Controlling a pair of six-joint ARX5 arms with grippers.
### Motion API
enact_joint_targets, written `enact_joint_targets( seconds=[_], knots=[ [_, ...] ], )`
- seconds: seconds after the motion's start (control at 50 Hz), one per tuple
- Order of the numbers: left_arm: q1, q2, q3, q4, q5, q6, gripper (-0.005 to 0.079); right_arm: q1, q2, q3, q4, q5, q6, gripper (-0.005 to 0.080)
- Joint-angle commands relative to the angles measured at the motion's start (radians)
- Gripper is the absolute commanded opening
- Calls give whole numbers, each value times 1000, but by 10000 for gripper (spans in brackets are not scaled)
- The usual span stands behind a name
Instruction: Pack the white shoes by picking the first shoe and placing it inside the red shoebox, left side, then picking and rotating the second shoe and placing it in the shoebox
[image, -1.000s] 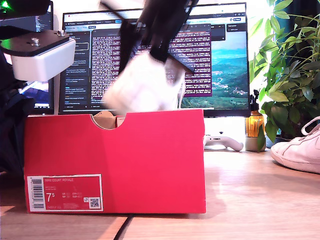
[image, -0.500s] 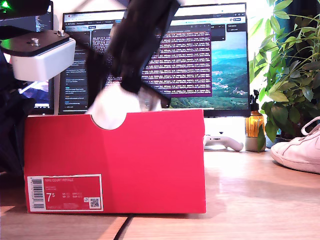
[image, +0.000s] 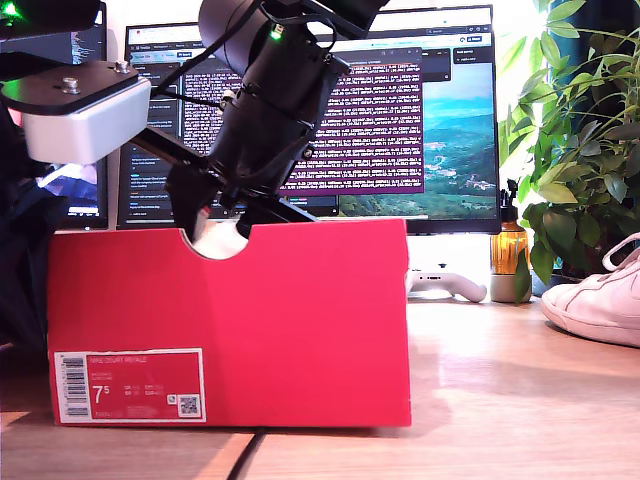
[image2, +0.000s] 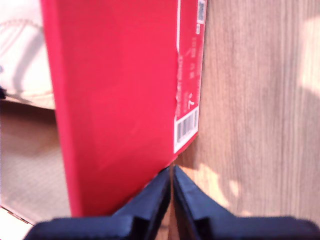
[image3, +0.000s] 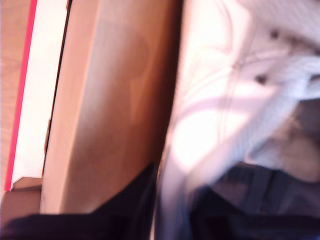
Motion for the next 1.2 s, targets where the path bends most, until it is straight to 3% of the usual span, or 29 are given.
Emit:
enact_joint_targets(
  seconds=[0.0, 0.26, 0.5, 0.86, 0.9, 1.18],
  knots=[
    [2, 14, 5, 8, -2, -3, -18, 10, -34, 6, 13, -13, -3, 353],
    [2, 14, 5, 8, 3, -36, -17, 2, -43, 27, -3, -39, -40, 363],
    [2, 14, 5, 8, 10, -35, -17, -63, -74, 200, -228, -31, -189, 363],
    [2, 14, 5, 8, 59, -35, -17, -206, -77, 435, -549, -43, -265, 362],
    [2, 14, 5, 8, 64, -35, -17, -223, -77, 437, -584, -22, -265, 363],
    [2, 14, 5, 8, 105, -35, -17, -325, -77, 437, -939, 272, 168, 363]
  ],
)
